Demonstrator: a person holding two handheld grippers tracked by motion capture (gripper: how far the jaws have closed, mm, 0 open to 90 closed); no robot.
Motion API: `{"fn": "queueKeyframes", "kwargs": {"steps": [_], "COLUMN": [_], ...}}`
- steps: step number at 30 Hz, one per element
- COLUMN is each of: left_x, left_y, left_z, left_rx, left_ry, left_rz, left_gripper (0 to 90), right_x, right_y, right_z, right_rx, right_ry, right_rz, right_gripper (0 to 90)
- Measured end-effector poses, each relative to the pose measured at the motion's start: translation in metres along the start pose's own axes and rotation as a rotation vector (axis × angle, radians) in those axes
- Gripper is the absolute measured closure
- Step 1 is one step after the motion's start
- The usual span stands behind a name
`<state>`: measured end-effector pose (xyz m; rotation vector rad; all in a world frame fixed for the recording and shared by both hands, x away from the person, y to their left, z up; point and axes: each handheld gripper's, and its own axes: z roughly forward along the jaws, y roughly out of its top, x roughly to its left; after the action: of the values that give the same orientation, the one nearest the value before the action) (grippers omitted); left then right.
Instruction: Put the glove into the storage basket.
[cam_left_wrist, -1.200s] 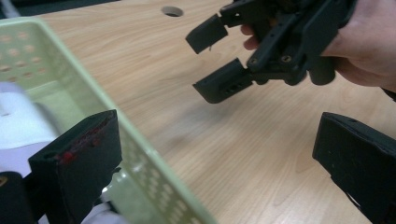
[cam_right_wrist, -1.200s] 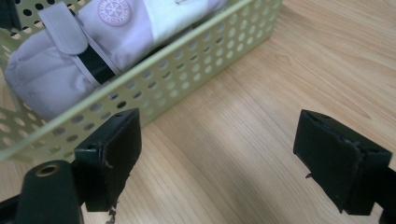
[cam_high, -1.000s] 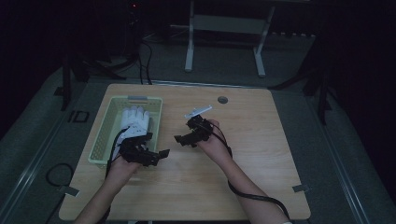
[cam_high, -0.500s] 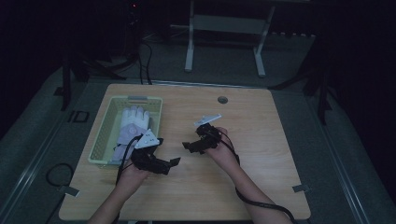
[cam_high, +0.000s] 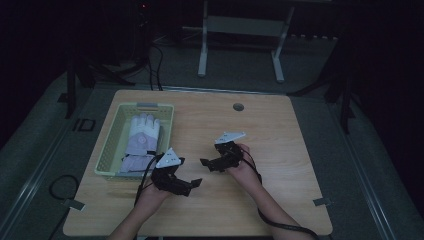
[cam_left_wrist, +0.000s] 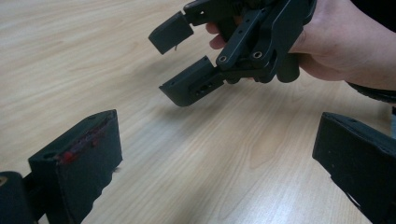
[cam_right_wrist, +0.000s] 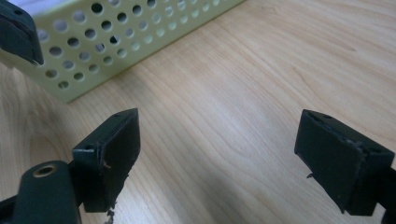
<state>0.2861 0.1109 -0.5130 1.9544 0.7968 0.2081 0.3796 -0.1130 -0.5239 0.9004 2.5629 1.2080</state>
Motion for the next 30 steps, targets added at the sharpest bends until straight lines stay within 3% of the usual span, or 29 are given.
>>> {"fn": "queueKeyframes", "kwargs": {"steps": [3,5,7,11,16,24,28,30], "left_x": [-0.004,-0.011,-0.015,-0.018,-0.019,-0.015,-0.016,-0.016], "left_y": [-0.002,-0.003,-0.003,-0.008,-0.017,-0.024,-0.025,-0.026], "left_z": [0.003,0.005,0.009,0.019,0.03,0.038,0.039,0.039], "left_rx": [0.0,-0.003,0.011,0.034,0.062,0.081,0.082,0.068], "left_ry": [0.007,0.02,0.009,-0.037,-0.06,-0.055,-0.051,-0.039], "left_rz": [0.028,0.072,0.09,0.062,0.043,0.016,0.027,0.033], "left_gripper": [1.2,1.2,1.2,1.2,1.2,1.2,1.2,1.2], "right_x": [-0.002,-0.003,-0.005,-0.007,-0.01,-0.017,-0.019,-0.021], "right_y": [-0.006,-0.01,-0.015,-0.023,-0.031,-0.043,-0.048,-0.05], "right_z": [0.0,0.0,-0.001,-0.001,-0.005,-0.012,-0.012,-0.012], "right_rx": [0.002,0.004,-0.001,0.013,0.016,0.002,0.007,-0.001], "right_ry": [0.003,-0.013,-0.004,-0.002,-0.012,-0.014,-0.011,-0.033], "right_rz": [0.007,-0.001,0.014,0.017,0.019,0.034,0.04,0.038], "right_gripper": [13.7,13.6,13.6,13.6,13.6,12.7,12.6,11.1]}}
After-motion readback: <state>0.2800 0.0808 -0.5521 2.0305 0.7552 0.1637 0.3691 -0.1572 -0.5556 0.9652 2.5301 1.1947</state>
